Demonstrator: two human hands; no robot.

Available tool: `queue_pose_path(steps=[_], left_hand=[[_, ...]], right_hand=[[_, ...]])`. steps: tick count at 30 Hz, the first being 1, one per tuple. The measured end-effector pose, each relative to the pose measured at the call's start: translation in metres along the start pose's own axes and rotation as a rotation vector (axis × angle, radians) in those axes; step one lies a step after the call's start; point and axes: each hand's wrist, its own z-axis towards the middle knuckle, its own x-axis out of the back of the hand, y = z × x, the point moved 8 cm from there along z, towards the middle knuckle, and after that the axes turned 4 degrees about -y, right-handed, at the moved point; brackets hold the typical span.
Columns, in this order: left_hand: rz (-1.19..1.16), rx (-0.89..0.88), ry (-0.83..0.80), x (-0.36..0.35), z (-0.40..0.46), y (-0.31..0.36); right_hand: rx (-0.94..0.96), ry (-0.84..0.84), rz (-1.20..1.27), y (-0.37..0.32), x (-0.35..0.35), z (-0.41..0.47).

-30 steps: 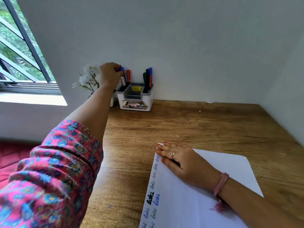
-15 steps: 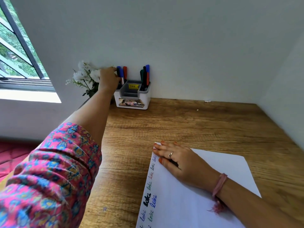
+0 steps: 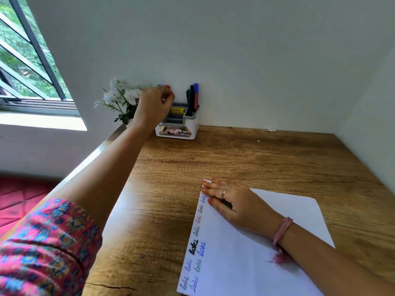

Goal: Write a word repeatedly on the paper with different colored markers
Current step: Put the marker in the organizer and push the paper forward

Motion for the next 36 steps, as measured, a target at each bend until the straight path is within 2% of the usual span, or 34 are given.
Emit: queue_pose_path(steps=[5, 9, 15, 19, 21, 24, 29, 36], left_hand=[[-0.031, -0.081, -0.027, 0.014, -0.051, 0.027], [-0.006, -0.116, -0.139, 0.018, -0.094, 0.043], [-0.012, -0.123, -0.644, 0.002, -0.163, 0.062], [-0.088, 0.091, -0.973, -0.012, -0.222, 0.074], [-0.032, 0.112, -1.068, -0.021, -0.245, 0.074], [0.007, 0.053, -1.012, -0.025, -0.253, 0.070], [-0.193, 0.228, -0.711, -0.013, -0.240, 0.054], [-0.135, 0.258, -0.601, -0.010, -0.230, 0.048]], right_hand=[[-0.008, -0.002, -0.019, 0.000, 0.001, 0.000], [-0.026, 0.022, -0.039, 0.001, 0.004, 0.001], [-0.098, 0.072, -0.063, 0.009, 0.014, -0.002], [-0.172, 0.102, -0.044, 0.018, 0.017, -0.003], [-0.205, 0.127, -0.073, 0.020, 0.019, -0.004], [-0.278, 0.166, -0.098, 0.020, 0.022, -0.007], [-0.421, 0.185, -0.110, 0.025, 0.030, -0.012], [-0.448, 0.051, -0.192, 0.017, 0.021, -0.051]])
